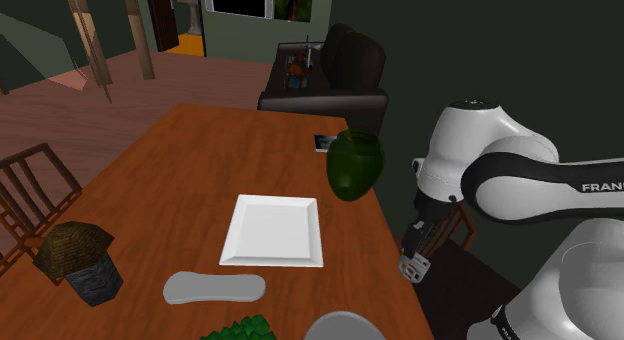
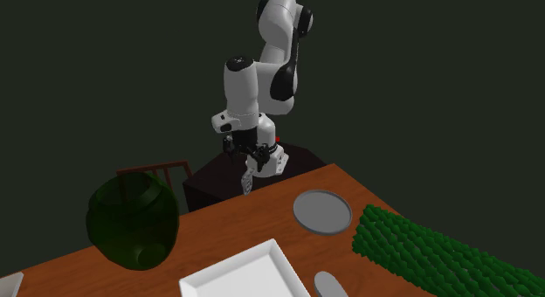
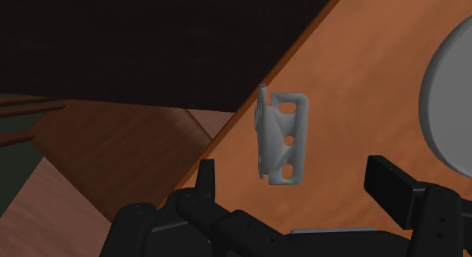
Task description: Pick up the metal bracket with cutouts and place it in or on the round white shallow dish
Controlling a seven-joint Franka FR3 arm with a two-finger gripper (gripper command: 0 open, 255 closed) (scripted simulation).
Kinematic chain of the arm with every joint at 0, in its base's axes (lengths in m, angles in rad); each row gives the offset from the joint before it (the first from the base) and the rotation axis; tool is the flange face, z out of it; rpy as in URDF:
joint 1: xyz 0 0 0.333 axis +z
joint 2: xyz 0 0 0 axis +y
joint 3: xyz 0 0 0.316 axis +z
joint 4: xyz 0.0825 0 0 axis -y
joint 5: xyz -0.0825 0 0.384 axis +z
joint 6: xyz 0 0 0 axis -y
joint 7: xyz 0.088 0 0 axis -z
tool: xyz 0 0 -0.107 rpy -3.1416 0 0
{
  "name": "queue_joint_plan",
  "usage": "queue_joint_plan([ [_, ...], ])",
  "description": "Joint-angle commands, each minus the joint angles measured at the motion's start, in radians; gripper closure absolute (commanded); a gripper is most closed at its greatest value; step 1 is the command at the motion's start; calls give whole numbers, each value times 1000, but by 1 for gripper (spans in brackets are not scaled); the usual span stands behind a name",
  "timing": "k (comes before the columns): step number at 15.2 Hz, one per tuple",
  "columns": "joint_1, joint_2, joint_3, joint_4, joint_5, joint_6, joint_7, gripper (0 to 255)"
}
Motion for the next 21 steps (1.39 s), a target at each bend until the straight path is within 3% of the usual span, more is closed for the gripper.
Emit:
queue_joint_plan([
  [1, 6, 26, 15, -23, 12, 51, 9, 0],
  [7, 11, 106, 35, -80, 32, 185, 8, 0],
  [15, 11, 105, 35, -79, 32, 185, 8, 0],
  [16, 11, 105, 35, -79, 32, 185, 8, 255],
  [21, 11, 105, 35, -79, 32, 185, 8, 255],
])
